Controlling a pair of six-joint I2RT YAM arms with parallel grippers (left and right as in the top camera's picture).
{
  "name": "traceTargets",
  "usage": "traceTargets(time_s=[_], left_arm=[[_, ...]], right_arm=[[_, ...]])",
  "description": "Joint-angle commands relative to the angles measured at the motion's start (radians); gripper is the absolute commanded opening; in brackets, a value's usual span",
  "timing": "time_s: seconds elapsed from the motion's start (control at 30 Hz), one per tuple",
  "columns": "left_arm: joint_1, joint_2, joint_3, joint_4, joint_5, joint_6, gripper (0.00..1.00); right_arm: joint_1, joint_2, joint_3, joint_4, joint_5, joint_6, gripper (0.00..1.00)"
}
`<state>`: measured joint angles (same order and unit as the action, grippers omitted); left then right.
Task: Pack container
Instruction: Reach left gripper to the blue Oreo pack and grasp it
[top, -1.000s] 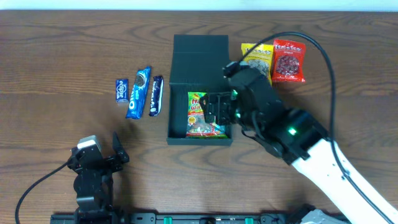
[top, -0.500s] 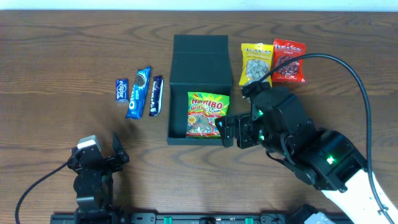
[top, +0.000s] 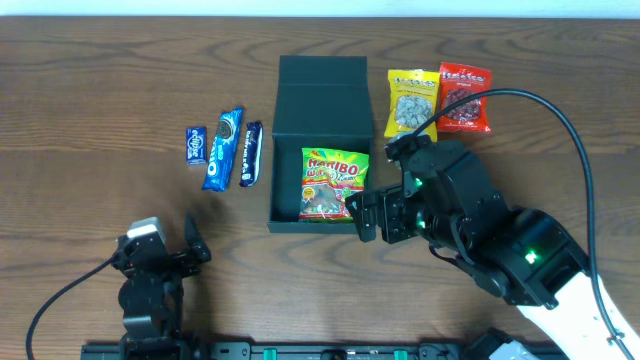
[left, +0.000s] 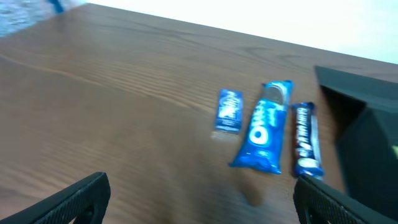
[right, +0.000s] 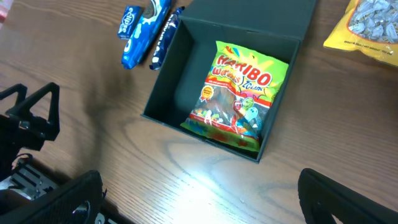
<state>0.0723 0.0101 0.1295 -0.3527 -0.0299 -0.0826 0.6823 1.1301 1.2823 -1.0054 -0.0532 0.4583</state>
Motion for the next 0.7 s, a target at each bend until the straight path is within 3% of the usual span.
traceTargets(time_s=[0.0,0.03,0.13,0.33,0.53,0.67], left_arm=[[0.006,-0.006,-0.021,0.013,0.225,-0.031,0.95],[0.006,-0.006,-0.021,0.034,0.336,-0.066,0.95],[0.006,-0.006,-0.021,0.051,0.405,-0.111,0.95],[0.006,-0.005,0.010,0.051,0.380,-0.116,0.95],[0.006,0.036,0.098,0.053,0.226,-0.115,0.95],[0.006,0.131,0.140,0.074,0.203,-0.071,0.95]], right_arm=[[0.005,-0.005,0.013,0.002,-0.003,-0.019,0.99],[0.005,-0.005,0.013,0.003,-0.003,-0.019,0.99],[0.005,-0.005,0.013,0.011,-0.002,-0.019,0.99],[0.005,-0.003,0.013,0.047,0.042,-0.019,0.99],[0.005,0.003,0.012,0.069,0.186,-0.024,0.99],[0.005,0.016,0.013,0.118,0.187,-0.150,0.99]])
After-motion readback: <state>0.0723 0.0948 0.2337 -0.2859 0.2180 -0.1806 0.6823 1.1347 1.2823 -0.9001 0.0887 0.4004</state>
